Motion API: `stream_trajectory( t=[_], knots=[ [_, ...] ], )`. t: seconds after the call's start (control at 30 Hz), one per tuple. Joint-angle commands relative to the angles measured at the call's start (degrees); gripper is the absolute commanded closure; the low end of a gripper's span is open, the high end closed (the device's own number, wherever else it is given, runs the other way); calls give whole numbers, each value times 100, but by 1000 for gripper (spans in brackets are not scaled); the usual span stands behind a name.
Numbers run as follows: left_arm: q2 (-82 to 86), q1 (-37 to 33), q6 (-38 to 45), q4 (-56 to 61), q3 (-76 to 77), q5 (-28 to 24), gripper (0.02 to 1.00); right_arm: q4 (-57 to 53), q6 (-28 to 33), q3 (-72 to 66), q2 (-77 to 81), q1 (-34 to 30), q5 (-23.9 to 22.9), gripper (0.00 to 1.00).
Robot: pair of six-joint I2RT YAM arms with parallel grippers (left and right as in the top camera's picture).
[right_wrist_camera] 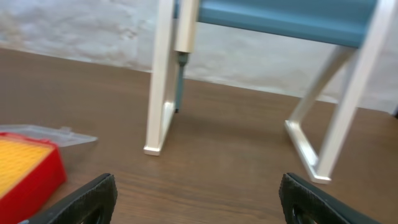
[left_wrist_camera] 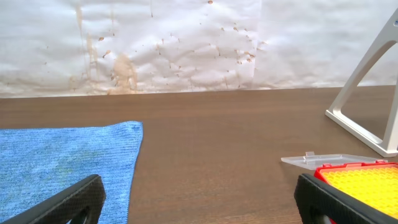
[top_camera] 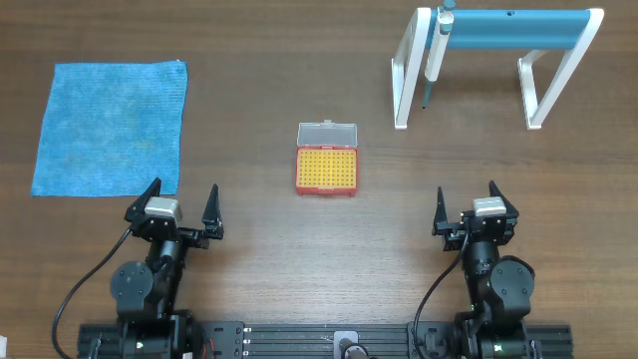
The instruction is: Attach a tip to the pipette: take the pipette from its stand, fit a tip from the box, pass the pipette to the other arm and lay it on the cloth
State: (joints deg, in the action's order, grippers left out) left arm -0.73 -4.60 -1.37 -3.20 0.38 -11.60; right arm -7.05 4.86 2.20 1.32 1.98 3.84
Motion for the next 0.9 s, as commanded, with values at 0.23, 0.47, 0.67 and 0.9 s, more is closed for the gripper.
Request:
stream_trajectory(
  t=[0.23,0.47,0.67,0.9],
  knots=[
    [48,13,52,-48,-7,61,36,2719,-1145,1290,2966,-42,424,152],
    [48,13,52,-48,-7,61,34,5086,-1469,1403,5460,-44,413,154],
    [48,13,52,-48,-7,63,34,5899,-1469,1869,6926,-46,319,152],
    [48,13,52,-48,-7,61,36,5904,-1401,2533,7844,-46,85,154]
  ],
)
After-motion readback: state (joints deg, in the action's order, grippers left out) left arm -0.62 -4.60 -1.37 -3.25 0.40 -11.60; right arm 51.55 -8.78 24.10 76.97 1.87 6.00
